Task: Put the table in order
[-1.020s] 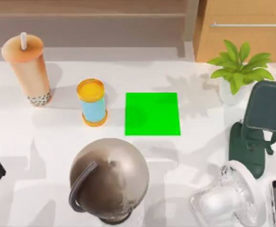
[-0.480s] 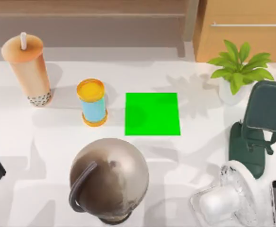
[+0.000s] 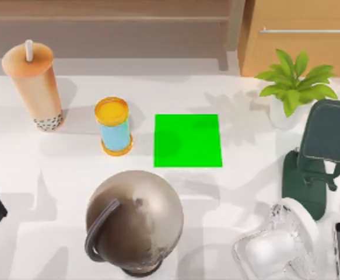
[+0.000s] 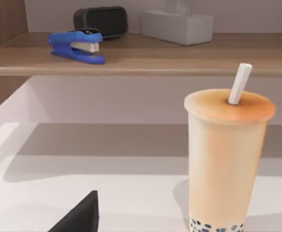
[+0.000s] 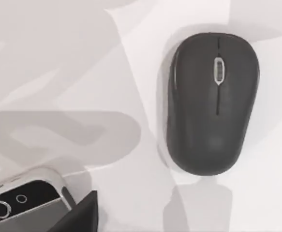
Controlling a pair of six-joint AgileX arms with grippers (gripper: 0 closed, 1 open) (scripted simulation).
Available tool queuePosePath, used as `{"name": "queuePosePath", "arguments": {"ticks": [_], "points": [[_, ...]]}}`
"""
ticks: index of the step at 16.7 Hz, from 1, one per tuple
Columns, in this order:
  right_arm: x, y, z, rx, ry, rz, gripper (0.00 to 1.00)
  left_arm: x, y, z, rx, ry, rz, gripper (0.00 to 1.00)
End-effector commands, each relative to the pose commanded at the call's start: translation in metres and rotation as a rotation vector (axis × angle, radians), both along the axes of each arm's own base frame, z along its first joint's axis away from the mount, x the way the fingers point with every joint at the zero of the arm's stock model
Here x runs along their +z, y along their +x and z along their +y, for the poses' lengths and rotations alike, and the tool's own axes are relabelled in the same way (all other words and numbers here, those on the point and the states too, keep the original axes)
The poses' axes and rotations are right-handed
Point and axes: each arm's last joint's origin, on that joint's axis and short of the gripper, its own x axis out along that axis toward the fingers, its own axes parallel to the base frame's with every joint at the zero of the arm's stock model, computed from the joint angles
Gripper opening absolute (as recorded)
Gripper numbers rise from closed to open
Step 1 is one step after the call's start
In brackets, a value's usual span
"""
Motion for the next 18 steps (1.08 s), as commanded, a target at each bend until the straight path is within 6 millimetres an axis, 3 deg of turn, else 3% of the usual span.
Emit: {"name": "queuePosePath", "arguments": {"ticks": [8, 16, 18], "points": [[-0.005, 0.002, -0.001, -0.005, 0.006, 0.016, 1.00, 0.000, 0.000, 0.000, 0.000, 0.000, 0.000, 1.00], [-0.079, 0.004, -0.002, -0.007, 0.002, 0.005, 1.00, 0.000, 0.000, 0.000, 0.000, 0.000, 0.000, 1.00], [-0.089, 0.002, -0.002, -0.008, 0.005, 0.015, 1.00, 0.000, 0.000, 0.000, 0.000, 0.000, 0.000, 1.00]]}}
